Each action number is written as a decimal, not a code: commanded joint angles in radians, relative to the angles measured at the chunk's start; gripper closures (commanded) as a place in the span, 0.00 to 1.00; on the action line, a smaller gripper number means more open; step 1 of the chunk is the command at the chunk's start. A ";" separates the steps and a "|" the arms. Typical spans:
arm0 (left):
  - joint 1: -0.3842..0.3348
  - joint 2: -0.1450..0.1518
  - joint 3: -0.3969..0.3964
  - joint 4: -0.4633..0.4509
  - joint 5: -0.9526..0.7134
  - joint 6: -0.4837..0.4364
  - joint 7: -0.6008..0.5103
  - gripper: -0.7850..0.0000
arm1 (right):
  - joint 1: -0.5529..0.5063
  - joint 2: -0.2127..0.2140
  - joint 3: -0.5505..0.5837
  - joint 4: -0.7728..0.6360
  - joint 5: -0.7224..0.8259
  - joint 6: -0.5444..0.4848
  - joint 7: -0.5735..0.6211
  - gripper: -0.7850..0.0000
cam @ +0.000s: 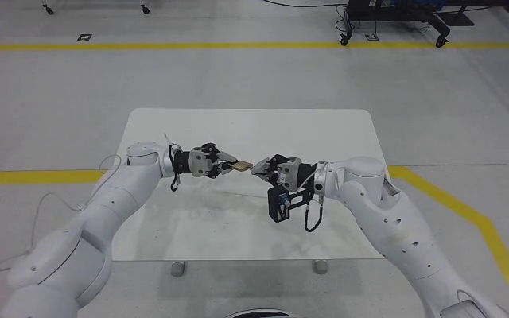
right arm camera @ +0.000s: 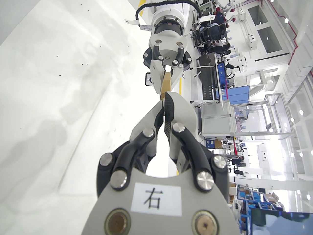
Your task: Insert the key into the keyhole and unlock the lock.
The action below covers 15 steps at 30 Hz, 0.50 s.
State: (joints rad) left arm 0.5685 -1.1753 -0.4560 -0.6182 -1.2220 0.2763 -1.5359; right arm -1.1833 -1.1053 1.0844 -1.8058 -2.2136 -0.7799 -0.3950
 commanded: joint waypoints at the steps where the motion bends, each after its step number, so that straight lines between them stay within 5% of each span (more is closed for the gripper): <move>1: 0.000 0.001 0.003 -0.002 0.000 -0.002 0.000 1.00 | 0.002 0.000 -0.004 0.002 0.004 -0.001 0.011 1.00; 14: -0.003 0.007 0.017 -0.014 -0.014 -0.009 0.000 1.00 | 0.014 0.005 -0.020 0.007 0.027 0.013 0.047 1.00; 15: -0.003 0.008 0.016 -0.014 -0.017 -0.010 0.000 1.00 | 0.014 0.005 -0.020 0.007 0.030 0.015 0.049 0.88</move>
State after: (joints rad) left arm 0.5657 -1.1680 -0.4393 -0.6322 -1.2356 0.2668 -1.5359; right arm -1.1694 -1.1007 1.0642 -1.7991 -2.1867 -0.7668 -0.3479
